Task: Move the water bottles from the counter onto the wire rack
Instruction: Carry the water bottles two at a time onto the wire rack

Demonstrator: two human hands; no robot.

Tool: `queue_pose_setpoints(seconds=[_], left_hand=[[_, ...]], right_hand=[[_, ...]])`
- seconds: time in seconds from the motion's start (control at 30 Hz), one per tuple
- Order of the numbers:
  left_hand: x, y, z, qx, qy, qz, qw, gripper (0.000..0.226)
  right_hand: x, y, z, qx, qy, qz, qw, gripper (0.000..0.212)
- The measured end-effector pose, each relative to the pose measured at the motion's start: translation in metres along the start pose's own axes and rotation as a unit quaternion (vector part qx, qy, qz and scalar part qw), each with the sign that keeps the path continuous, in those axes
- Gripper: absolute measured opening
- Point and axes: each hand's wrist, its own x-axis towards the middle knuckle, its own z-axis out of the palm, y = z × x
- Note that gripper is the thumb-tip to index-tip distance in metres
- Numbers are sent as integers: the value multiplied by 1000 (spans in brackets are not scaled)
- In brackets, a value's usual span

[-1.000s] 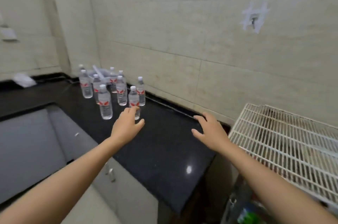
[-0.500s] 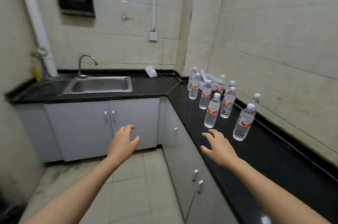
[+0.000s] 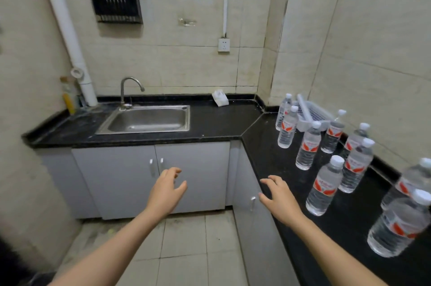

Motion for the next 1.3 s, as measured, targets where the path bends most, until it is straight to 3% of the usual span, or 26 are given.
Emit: queue_pose_setpoints(seconds=[0.43, 0.67, 0.97, 1.13, 1.3], left_hand=[[141, -47, 56, -21, -21, -87, 996, 37], [263, -76, 92, -94, -42, -78, 992, 35], [418, -70, 148, -123, -152, -11, 981, 33], [434, -52, 206, -123, -265, -18, 956, 35], [442, -25, 256, -148, -337, -31, 929, 25]], right_hand=[[159, 6, 56, -1, -67, -4, 998, 45], [256, 8, 74, -1, -19, 56, 998, 51], [326, 14, 92, 34, 28, 237, 971, 53], [324, 33, 97, 57, 67, 325, 941, 51], [346, 60, 84, 94, 168, 363, 912, 53]])
